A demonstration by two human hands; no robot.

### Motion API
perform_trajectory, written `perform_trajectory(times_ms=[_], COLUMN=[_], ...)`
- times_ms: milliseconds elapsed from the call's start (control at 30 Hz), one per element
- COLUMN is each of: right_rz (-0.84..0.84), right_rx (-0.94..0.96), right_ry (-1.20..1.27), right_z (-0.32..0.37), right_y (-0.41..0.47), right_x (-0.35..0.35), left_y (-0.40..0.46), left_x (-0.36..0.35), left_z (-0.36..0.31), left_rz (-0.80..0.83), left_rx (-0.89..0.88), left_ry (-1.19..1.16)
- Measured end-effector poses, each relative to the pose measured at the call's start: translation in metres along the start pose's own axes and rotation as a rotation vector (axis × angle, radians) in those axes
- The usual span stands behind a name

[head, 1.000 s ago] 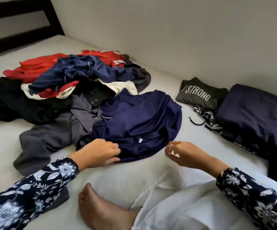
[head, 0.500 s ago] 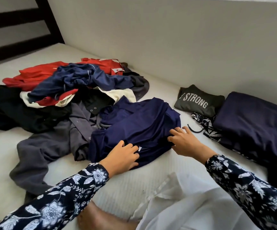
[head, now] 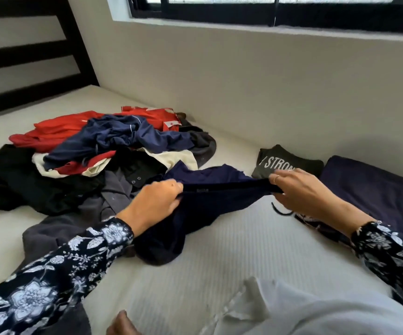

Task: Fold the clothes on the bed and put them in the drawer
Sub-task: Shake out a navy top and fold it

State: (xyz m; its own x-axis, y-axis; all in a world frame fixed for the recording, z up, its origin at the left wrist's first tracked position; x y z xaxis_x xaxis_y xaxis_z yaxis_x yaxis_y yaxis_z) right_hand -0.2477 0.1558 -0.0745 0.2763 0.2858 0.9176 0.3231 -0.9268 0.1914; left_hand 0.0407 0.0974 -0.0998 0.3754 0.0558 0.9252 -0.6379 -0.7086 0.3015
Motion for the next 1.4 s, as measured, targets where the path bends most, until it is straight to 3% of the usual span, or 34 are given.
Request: perform_trajectory(times_ms=[100,300,400,467,633,800,833,933,967,1033,1100,1167,1200,1333,1400], right_rz=[-0.016,-0.271,-0.230,-0.226,-0.339,-0.761,-0.669,-0.025,0.019,-0.087,-0.200,-0.208,-0.196,-0.169,-0.130], right_rx=[-0.254,-0.534,-0.634,-0.626,-0.518,-0.568,-0.545,-0.432,-0.445,-0.511,-0.581,-0.604,-0.584,-0.463,-0.403], right_ry=[0.168,0.482,0.959,1.097,0.841,0.389,0.360,0.347,0.342,0.456,0.674,0.909,0.997,1.065,1.029], right_z=[-0.031,-0.096,-0.117,-0.129,-0.155,-0.158,-0.156,-0.143,-0.146,-0.150,-0.153,-0.152,-0.148,-0.142,-0.146], right_y=[0.023,0.074,0.097,0.109,0.114,0.094,0.094,0.101,0.099,0.090,0.082,0.077,0.076,0.067,0.060], right_x=[0.023,0.113,0.144,0.170,0.224,0.282,0.279,0.233,0.222,0.214,0.217,0.224,0.229,0.233,0.229], left_y=[0.035,0.112,0.140,0.156,0.183,0.193,0.195,0.192,0.188,0.180,0.176,0.175,0.175,0.175,0.171], left_x=[0.053,0.183,0.237,0.270,0.318,0.349,0.346,0.317,0.308,0.290,0.276,0.265,0.262,0.260,0.260], left_z=[0.003,-0.020,-0.030,-0.036,-0.032,-0.038,-0.038,-0.036,-0.035,-0.031,-0.028,-0.029,-0.029,-0.036,-0.037], left_rz=[-0.148,-0.448,-0.590,-0.663,-0.690,-0.893,-0.845,-0.612,-0.574,-0.575,-0.636,-0.681,-0.696,-0.683,-0.645], left_rx=[-0.006,-0.156,-0.216,-0.201,-0.080,-0.012,0.026,0.139,0.174,0.239,0.330,0.363,0.353,0.199,0.097], left_ry=[-0.197,-0.248,-0.234,-0.240,-0.215,-0.289,-0.241,0.051,0.069,-0.154,-0.564,-0.893,-0.943,-0.522,-0.453])
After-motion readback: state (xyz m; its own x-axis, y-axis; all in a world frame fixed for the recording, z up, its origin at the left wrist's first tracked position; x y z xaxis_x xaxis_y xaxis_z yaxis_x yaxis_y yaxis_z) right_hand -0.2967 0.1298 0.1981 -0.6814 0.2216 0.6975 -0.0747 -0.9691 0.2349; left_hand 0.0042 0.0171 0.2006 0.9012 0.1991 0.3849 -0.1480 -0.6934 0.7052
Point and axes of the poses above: each hand's wrist, its own y-axis towards the middle knuckle, its own x-axis out of the back of the hand, z = x × y, the point moved 4 cm from there along y, towards the middle knuckle, and after that the axes turned 15 degrees about -y, right-handed, at the moved point
